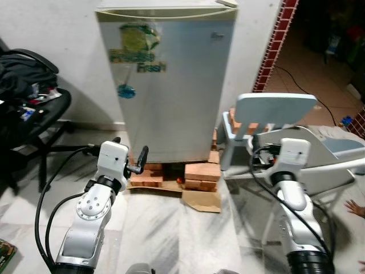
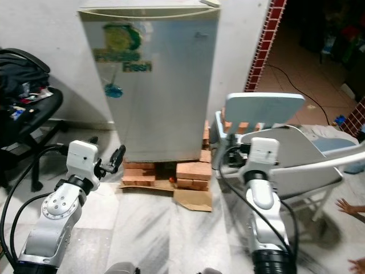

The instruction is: Restocking fridge

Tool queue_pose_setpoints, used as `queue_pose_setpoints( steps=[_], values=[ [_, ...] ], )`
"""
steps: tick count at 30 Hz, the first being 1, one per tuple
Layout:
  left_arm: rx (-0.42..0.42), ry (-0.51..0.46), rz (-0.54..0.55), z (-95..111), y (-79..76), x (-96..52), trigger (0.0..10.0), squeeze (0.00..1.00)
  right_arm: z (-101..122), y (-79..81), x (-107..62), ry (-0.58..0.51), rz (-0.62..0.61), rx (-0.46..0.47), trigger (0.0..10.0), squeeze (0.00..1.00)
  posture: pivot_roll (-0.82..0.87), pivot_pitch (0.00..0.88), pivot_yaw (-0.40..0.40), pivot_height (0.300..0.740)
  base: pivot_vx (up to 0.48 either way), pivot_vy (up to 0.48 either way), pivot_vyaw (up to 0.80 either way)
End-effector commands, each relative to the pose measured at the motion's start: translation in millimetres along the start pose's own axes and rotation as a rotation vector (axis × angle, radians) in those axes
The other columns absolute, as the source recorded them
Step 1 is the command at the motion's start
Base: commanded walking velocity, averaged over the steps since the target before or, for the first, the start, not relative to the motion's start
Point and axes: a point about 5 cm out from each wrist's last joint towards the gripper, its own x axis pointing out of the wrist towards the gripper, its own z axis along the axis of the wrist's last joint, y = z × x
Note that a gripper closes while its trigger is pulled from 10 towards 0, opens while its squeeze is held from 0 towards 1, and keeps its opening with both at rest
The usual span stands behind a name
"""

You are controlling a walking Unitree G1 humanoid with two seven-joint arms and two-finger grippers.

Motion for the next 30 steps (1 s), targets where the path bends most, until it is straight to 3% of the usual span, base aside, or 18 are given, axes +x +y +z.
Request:
queue_pose_setpoints(
  steps=[1,3,4,6,10,14,21,30],
  values=[
    [0.004,0.013,-0.015,-3,-3.2,-0.8,10.0,0.0,6,5.5,4.8,-0.009,-0.003,-0.073,10.0,0.0,0.05,0.0,-0.031,0.74,0.0,0.48,0.0],
    [0.005,0.02,-0.022,-4,-3.6,-2.2,10.0,0.0,8,9.2,6.4,-0.027,-0.012,-0.131,10.0,0.0,0.05,0.0,-0.035,0.74,0.0,0.48,0.0],
    [0.008,0.02,-0.022,-5,-3.0,-2.3,10.0,0.0,8,13.0,6.6,-0.035,0.016,-0.117,10.0,0.0,0.06,0.0,-0.041,0.74,0.0,0.48,0.0],
    [0.018,0.014,-0.004,-4,1.6,0.5,10.0,0.0,10,22.6,5.0,-0.019,0.061,0.01,10.0,0.0,0.07,0.0,-0.052,0.74,0.0,0.48,0.0],
    [0.04,0.002,0.053,-3,8.9,3.1,10.0,0.0,12,28.2,4.6,-0.032,0.106,0.026,10.0,0.0,0.07,0.016,-0.067,0.74,0.0,0.48,0.0],
    [0.008,0.025,0.005,-10,7.5,-4.2,10.0,0.0,8,31.7,-2.0,-0.014,0.17,0.065,10.0,0.0,0.07,0.02,-0.05,0.74,0.0,0.48,0.0],
    [0.001,0.0,-0.005,-2,1.8,-0.6,10.0,0.0,9,29.7,0.4,-0.016,0.136,0.096,10.0,0.0,0.08,0.031,-0.046,0.74,0.0,0.48,0.0],
    [-0.05,-0.005,0.032,-8,7.8,-10.8,10.0,0.0,7,35.5,-1.0,-0.014,0.177,0.102,10.0,0.0,0.07,0.042,-0.03,0.74,0.0,0.478,-0.8]
  ],
)
